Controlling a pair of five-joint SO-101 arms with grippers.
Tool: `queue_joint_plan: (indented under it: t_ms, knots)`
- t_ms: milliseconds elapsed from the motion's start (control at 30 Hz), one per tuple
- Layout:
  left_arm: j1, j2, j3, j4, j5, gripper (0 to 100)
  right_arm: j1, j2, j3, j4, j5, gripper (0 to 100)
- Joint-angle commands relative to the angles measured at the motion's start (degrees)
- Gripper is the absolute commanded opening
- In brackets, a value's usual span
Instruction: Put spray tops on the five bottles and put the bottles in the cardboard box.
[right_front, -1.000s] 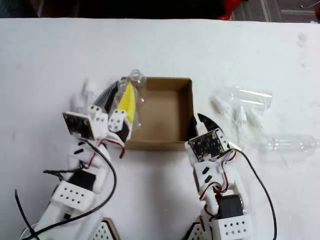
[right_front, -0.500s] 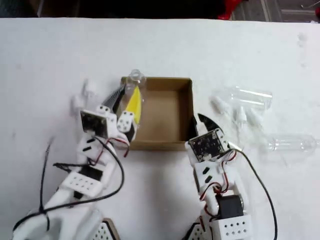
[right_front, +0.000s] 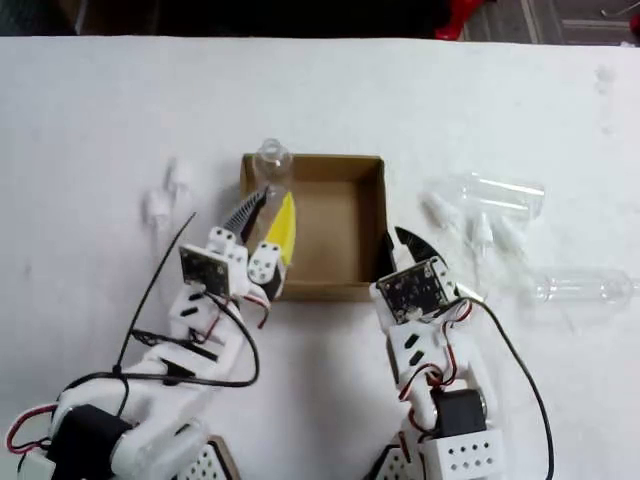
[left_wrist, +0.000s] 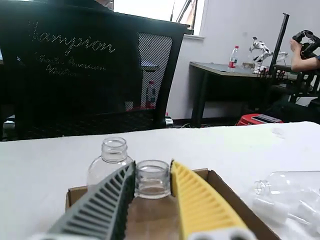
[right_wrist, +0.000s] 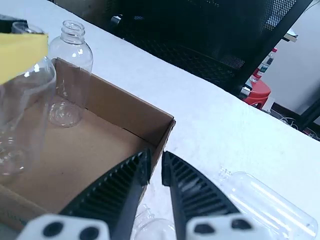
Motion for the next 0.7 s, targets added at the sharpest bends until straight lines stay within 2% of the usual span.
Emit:
queue_joint_plan:
  t_ms: [0, 233, 367, 667]
  knots:
    - [0.92, 0.40, -0.18, -2.37, -0.88, 2, 0.57, -0.22, 0.53, -1.54, 0.70, 2.6]
    - [0.84, 0.48, 0.26, -2.02, -1.05, 2, 0.57, -0.22, 0.53, -1.54, 0.70, 2.6]
    - [-0.04, 0.04, -0.35, 2.81, -5.36, 2, 0.57, -0.22, 0.53, -1.54, 0.70, 2.6]
    - [-0.57, 0.04, -0.62, 3.16, -5.27, 2, 0.57, -0.22, 0.53, -1.54, 0.70, 2.5]
